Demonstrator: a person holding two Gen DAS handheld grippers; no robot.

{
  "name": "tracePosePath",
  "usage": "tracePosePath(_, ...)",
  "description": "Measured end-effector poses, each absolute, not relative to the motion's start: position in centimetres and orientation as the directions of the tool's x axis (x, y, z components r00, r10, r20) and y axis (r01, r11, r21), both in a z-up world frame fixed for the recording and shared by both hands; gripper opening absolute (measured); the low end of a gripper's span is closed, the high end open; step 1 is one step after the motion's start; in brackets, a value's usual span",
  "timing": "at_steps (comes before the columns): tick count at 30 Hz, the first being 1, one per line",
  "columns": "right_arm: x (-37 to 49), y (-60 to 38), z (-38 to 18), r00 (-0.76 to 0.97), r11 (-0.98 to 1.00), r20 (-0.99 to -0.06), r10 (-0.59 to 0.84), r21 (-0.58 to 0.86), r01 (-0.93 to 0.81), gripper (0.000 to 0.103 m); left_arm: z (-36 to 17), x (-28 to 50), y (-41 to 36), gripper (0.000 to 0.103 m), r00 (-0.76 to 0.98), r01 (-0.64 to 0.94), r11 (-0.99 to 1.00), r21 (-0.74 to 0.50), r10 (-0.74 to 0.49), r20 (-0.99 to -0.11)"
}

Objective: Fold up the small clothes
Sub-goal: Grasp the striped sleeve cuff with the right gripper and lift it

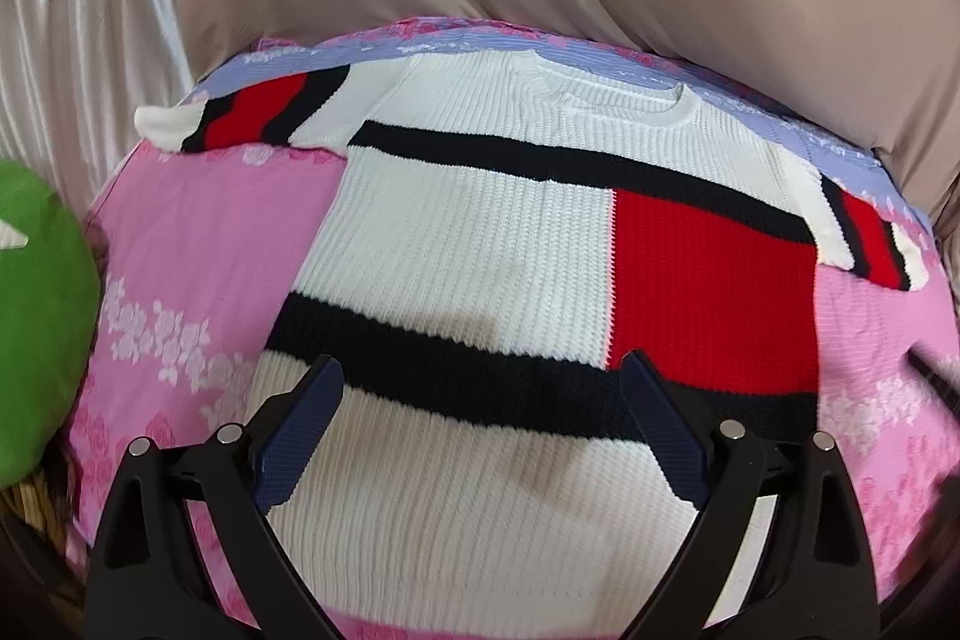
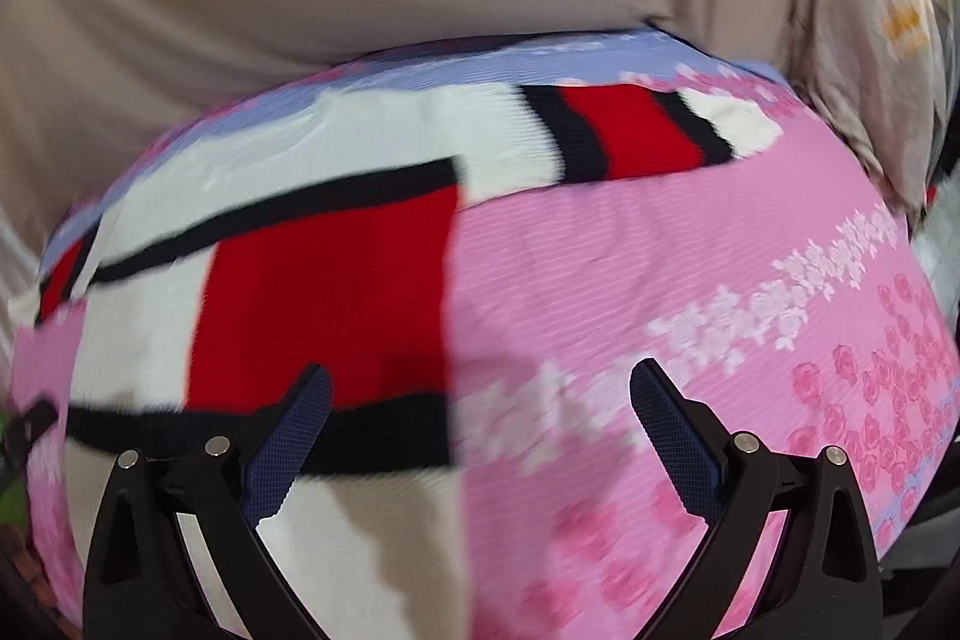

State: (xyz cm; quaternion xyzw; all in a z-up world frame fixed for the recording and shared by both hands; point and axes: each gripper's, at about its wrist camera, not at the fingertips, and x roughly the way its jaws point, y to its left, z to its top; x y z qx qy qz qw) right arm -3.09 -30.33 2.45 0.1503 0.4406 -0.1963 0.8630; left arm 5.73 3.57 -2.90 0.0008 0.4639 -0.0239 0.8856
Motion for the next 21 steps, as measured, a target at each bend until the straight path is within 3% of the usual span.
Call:
tracePosePath(6, 0.5, -49.1, -0.2, 0.490, 0.741, -0.841, -0.229, 0.176, 0.648, 0.097, -4.4, 5.3, 1.9, 0.092, 0.549, -0.088, 0.996, -0.013, 0.038, -0.835)
tracePosePath(9, 2.8, -56.7, -2.1, 0.480, 0.686, -0.852, -0.210, 0.222, 0.693, 0.079, -5.3, 4.9, 0.0, 0.092, 0.512, -0.101, 0.994, 0.047, 0.093, -0.854)
tracePosePath(13, 5.8, -64.1, -5.1, 0.494, 0.597, -0.855, -0.160, 0.314, 0.738, 0.078, -5.7, 4.2, -1.7, 0.092, 0.524, -0.090, 0.993, 0.080, 0.115, -0.844)
tracePosePath(17, 7.8, -65.8, -6.8, 0.515, 0.565, -0.844, -0.148, 0.355, 0.745, 0.050, -6.2, 5.0, -2.1, 0.092, 0.516, -0.039, 0.998, 0.050, 0.063, -0.854)
tracePosePath(18, 7.9, -65.8, -6.7, 0.524, 0.567, -0.835, -0.169, 0.352, 0.745, 0.024, -6.3, 5.2, -2.2, 0.092, 0.514, -0.023, 0.998, 0.057, 0.061, -0.856)
tracePosePath(19, 8.3, -65.5, -6.8, 0.544, 0.560, -0.827, -0.140, 0.387, 0.733, 0.011, -6.4, 5.7, -2.1, 0.092, 0.514, -0.008, 0.998, 0.069, 0.063, -0.855)
tracePosePath(21, 8.9, -65.4, -6.5, 0.577, 0.530, -0.809, -0.114, 0.442, 0.724, 0.007, -6.0, 6.4, -1.6, 0.092, 0.527, 0.006, 0.997, 0.075, 0.061, -0.848)
